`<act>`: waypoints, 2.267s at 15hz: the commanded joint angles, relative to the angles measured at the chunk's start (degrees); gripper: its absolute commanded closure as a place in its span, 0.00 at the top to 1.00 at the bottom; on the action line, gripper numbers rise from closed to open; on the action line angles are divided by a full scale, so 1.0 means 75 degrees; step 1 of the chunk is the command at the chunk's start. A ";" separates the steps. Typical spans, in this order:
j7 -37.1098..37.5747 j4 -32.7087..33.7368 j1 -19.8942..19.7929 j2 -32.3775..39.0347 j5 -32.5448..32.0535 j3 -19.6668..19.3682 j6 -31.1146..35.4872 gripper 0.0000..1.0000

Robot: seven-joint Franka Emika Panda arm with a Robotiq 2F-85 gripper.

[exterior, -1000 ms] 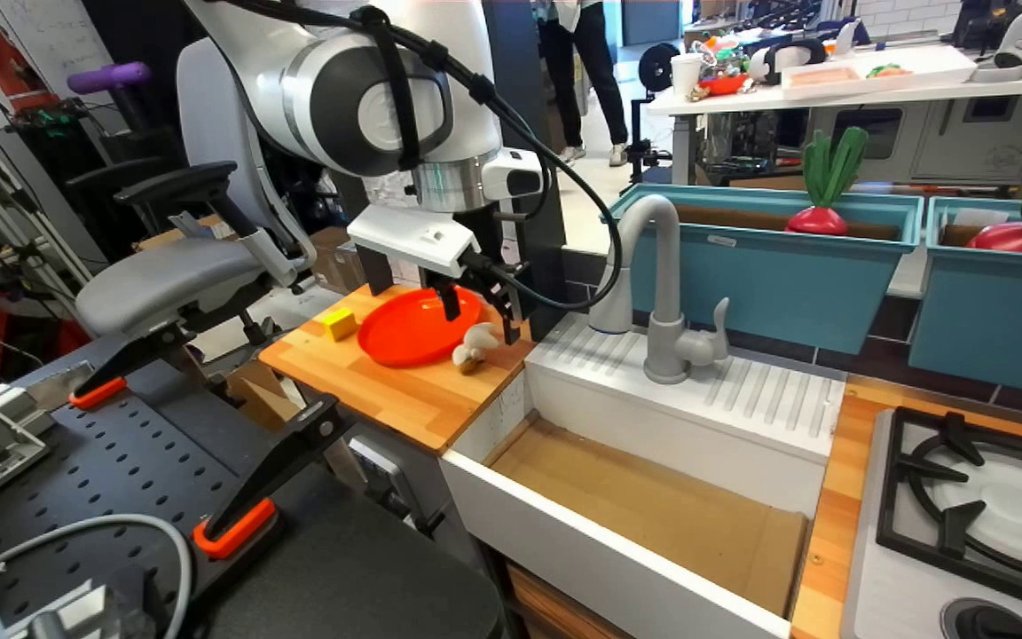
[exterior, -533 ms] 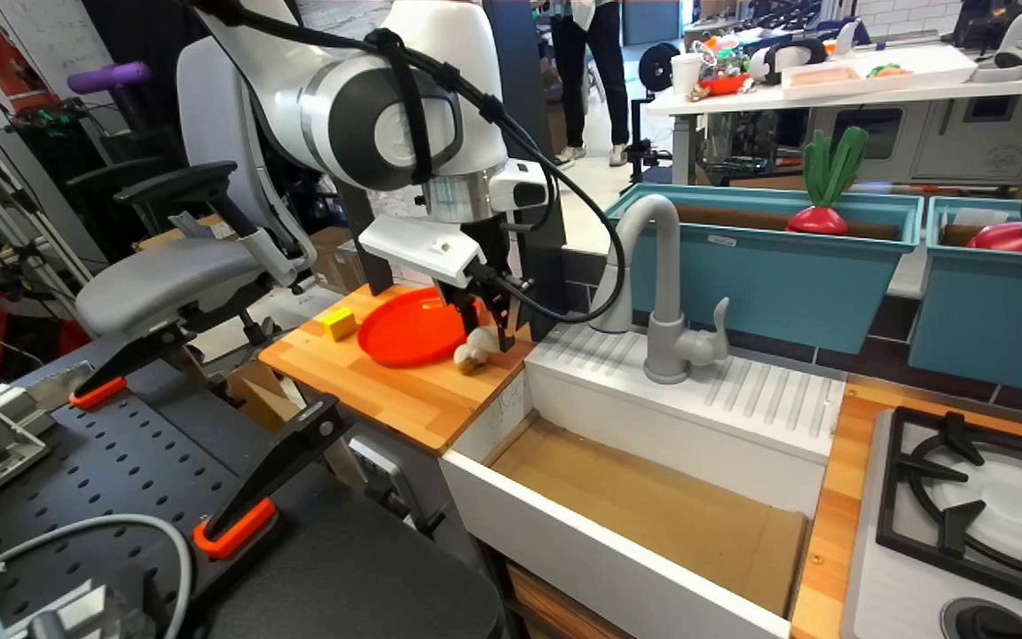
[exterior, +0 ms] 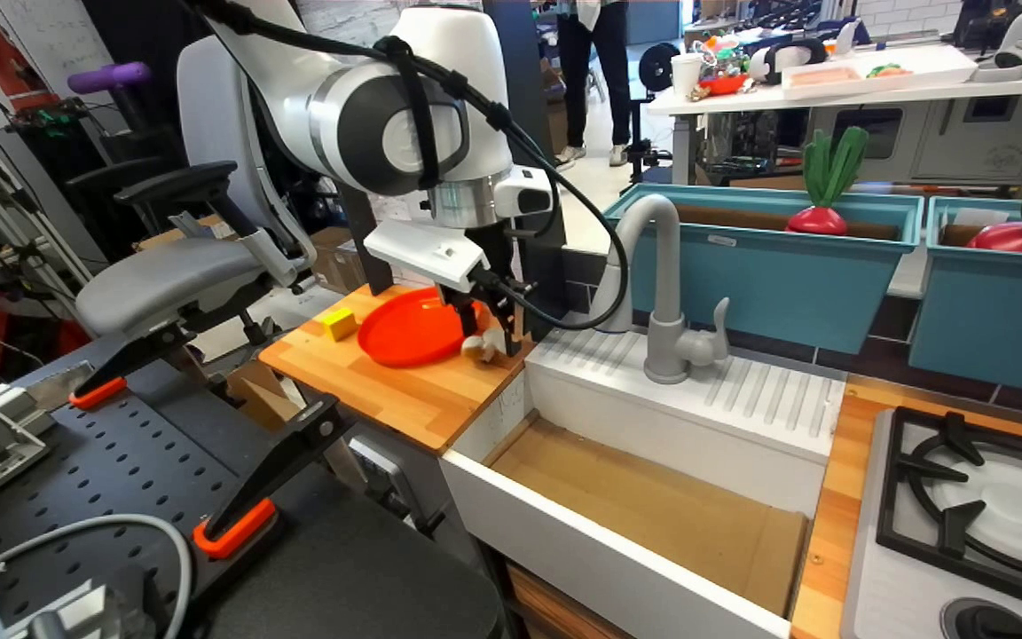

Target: Pick up the plush toy on the right and put it on the left side of the counter

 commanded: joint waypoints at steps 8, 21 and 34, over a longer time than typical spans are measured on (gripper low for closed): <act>-0.0062 0.0376 -0.0132 0.0147 -0.0039 0.0070 -0.0227 0.00; -0.0020 -0.2092 0.0092 -0.1752 -0.0227 -0.0091 0.0611 0.02; 0.1064 -0.3472 0.2347 -0.3471 -0.1488 -0.0487 0.0900 0.02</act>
